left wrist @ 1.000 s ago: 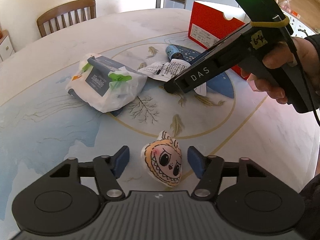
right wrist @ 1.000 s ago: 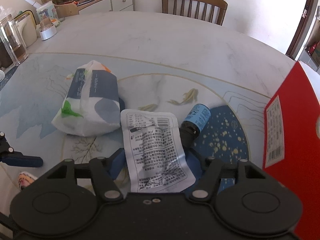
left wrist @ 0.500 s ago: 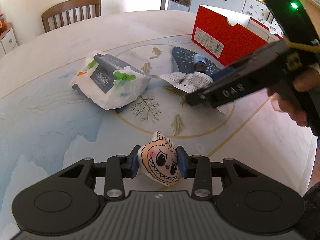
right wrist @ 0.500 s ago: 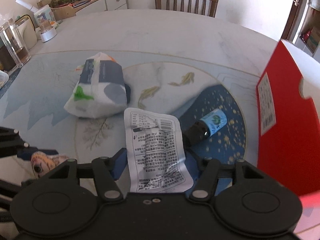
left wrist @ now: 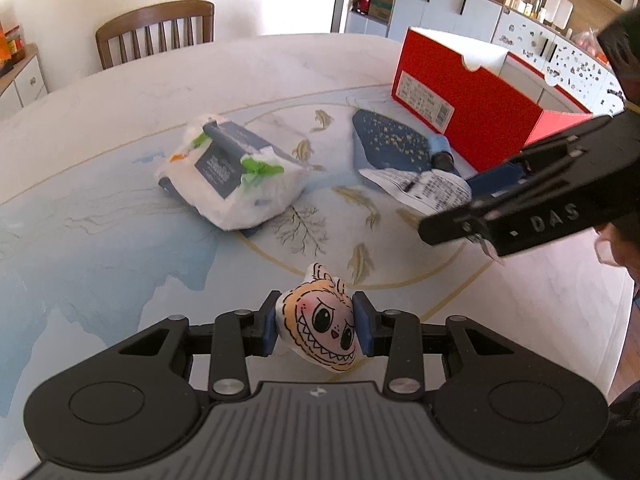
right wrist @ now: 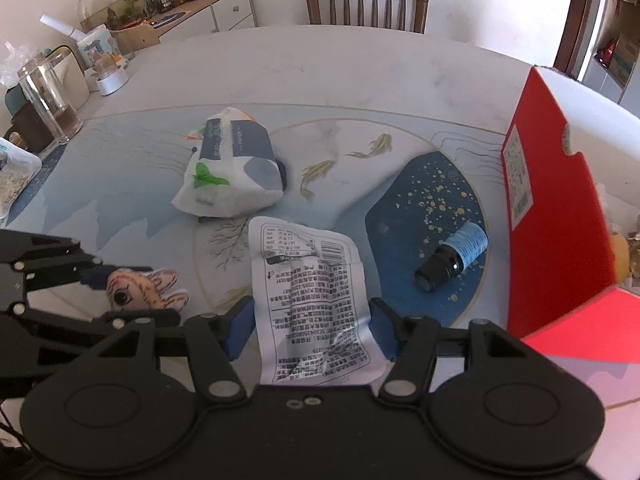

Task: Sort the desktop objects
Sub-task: 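Lift the plush with the left tool while the right closes on the white printed packet, then carry the plush with the left tool and the packet with the right into the red box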

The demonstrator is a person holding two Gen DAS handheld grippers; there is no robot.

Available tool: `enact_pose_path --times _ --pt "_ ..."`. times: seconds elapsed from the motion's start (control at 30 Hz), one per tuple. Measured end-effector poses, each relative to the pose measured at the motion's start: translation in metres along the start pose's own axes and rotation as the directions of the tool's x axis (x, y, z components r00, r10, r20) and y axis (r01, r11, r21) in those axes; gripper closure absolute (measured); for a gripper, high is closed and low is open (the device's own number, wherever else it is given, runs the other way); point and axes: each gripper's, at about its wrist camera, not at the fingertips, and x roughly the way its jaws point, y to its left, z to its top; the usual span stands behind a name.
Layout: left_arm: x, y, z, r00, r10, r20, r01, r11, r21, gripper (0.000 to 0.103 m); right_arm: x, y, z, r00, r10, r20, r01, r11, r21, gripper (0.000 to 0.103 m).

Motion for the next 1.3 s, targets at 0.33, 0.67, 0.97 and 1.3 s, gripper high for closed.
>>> enact_pose_path --times 0.33,0.67,0.97,1.3 --pt "-0.015 -0.012 0.019 0.999 -0.010 0.050 0.010 1.000 0.007 0.067 -0.036 -0.011 -0.005 0.999 -0.001 0.041 -0.001 0.998 0.058 0.042" --pt "-0.030 -0.040 0.049 0.995 -0.027 0.097 0.024 0.999 0.031 0.067 -0.076 -0.038 -0.009 0.995 -0.020 0.102 0.008 0.993 0.118 0.042" --pt "-0.035 -0.079 0.086 0.987 -0.048 0.157 0.036 0.996 0.079 0.067 -0.109 -0.065 -0.007 0.984 -0.086 0.153 0.063 0.986 0.152 0.042" --pt "-0.026 -0.131 0.124 0.976 -0.088 0.200 0.056 0.985 0.160 0.067 -0.127 -0.111 -0.017 0.975 -0.116 0.191 0.078 0.977 0.198 0.042"
